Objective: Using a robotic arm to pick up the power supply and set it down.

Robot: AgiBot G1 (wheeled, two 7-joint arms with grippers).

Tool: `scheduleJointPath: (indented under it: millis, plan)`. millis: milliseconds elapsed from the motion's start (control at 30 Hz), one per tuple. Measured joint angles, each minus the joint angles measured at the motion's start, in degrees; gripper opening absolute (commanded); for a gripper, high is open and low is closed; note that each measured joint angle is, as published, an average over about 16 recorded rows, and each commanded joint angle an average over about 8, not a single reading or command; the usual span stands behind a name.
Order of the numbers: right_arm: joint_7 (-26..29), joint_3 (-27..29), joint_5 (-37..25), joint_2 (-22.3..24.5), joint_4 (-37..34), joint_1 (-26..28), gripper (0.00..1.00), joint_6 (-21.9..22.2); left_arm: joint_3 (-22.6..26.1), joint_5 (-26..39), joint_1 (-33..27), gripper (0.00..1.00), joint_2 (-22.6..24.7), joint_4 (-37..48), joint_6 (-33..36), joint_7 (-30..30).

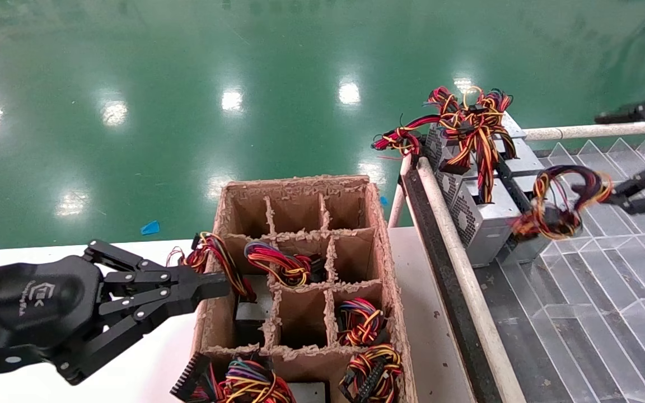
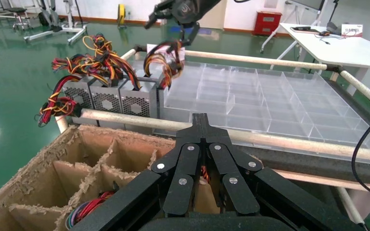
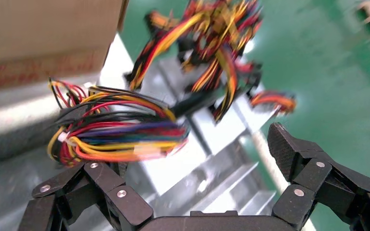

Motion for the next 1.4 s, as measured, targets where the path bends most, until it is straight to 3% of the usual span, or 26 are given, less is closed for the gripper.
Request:
scheduleJointPath:
  millis: [300,733,967,1300,1333,1400]
  plan:
    - [-0.16,-2.34,-3.48,-0.80,0.46,2.30,1.00,-0.41,0.00,0.00,0.00,0.00,0.00,0.00,0.00,0.00]
    - [-3.05,2.07,3.94,2.23,2.51,2.68,1.00,-3.81,0.00,0.00,0.00,0.00,0.00,0.00,0.00,0.00]
    - [0.03,4.63,7.87,3.19,7.78,-1.65,1.00,-3.89,0.00,0.00,0.00,0.00,0.00,0.00,0.00,0.00]
    - [7.47,9.25,14.15,3.55,18.58,-12.24,1.00,-2.86,0.00,0.00,0.00,0.00,0.00,0.00,0.00,0.00]
    - [8.23,9.72,14.80,3.60,19.69,-13.31,1.00,-2.76,0.00,0.00,0.00,0.08,0.00,0.00,0.00,0.00]
    - [9.77,10.66,16.12,3.70,21.94,-15.48,1.00,-2.55,0.00,0.00,0.00,0.33,0.00,0.00,0.00,0.00]
